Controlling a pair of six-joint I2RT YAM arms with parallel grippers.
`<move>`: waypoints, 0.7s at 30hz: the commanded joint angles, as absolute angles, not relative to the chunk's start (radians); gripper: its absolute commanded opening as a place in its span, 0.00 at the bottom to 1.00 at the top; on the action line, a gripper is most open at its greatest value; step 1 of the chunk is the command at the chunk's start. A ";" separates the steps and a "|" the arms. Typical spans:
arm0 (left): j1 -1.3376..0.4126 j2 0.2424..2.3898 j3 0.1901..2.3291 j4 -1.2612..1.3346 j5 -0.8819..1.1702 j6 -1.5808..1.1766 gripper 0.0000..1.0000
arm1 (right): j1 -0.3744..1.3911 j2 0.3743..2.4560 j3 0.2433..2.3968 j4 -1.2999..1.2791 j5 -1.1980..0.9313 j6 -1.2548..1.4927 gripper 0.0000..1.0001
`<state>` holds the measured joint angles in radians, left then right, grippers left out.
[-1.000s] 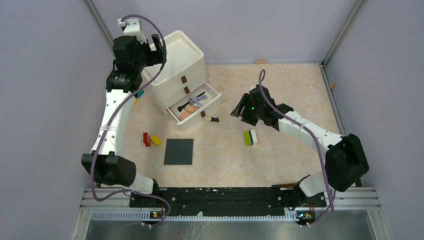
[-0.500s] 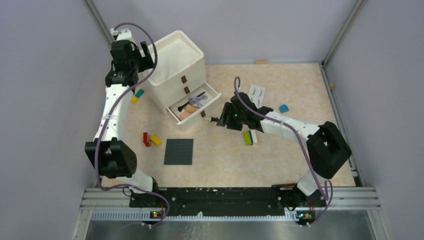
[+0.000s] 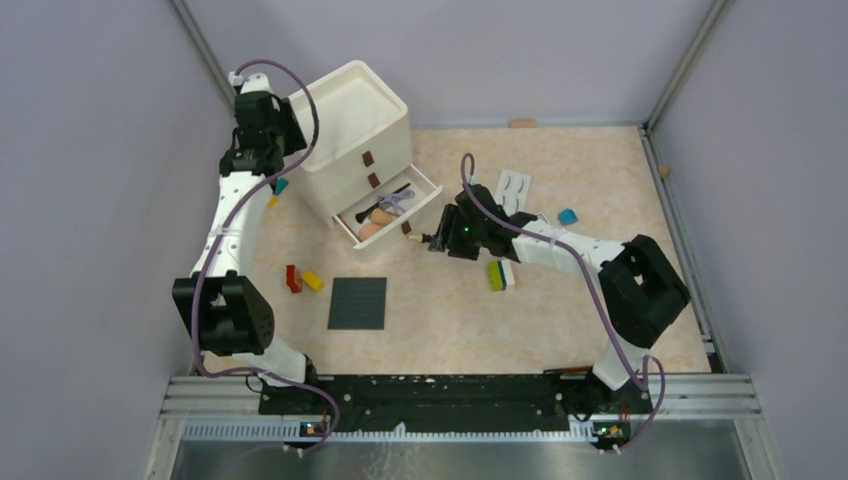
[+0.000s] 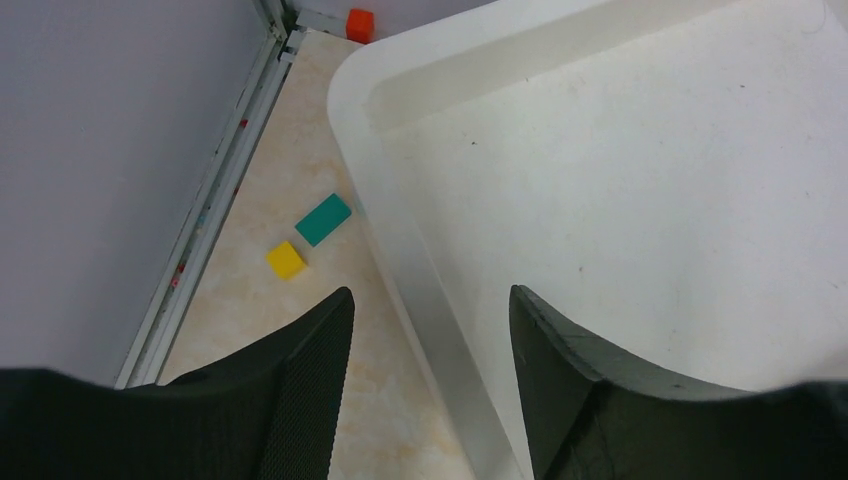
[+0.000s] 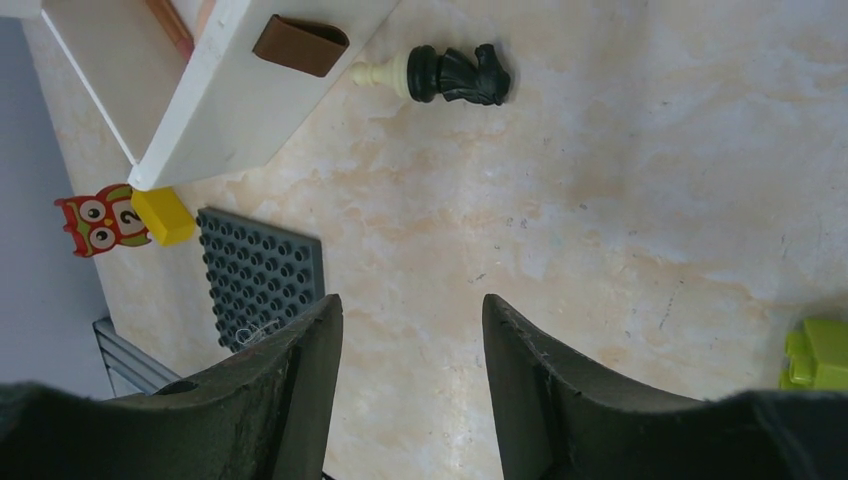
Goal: Organize the makeup
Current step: Close the drawer in the storage box.
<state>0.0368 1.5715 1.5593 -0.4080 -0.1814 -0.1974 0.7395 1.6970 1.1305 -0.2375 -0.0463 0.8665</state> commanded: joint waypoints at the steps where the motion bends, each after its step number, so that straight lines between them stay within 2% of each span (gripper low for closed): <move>1: 0.037 1.586 1.554 -0.363 -0.204 -0.214 0.62 | 0.750 1.720 1.169 -0.159 -0.018 0.877 0.53; 6: 0.036 1.598 1.544 -0.368 -0.208 -0.208 0.54 | 0.748 1.794 1.232 -0.128 0.032 0.889 0.53; 14: 0.034 1.608 1.515 -0.365 -0.190 -0.207 0.31 | 0.732 1.888 1.317 -0.076 0.165 0.914 0.52; 21: 0.034 1.601 1.500 -0.361 -0.179 -0.208 0.26 | 0.722 2.016 1.456 -0.114 0.198 0.909 0.51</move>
<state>0.0322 1.5974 1.5272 -0.3660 -0.2043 -0.2226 0.7300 1.9503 1.3540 -0.1333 0.1543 0.9024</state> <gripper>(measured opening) 0.363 0.519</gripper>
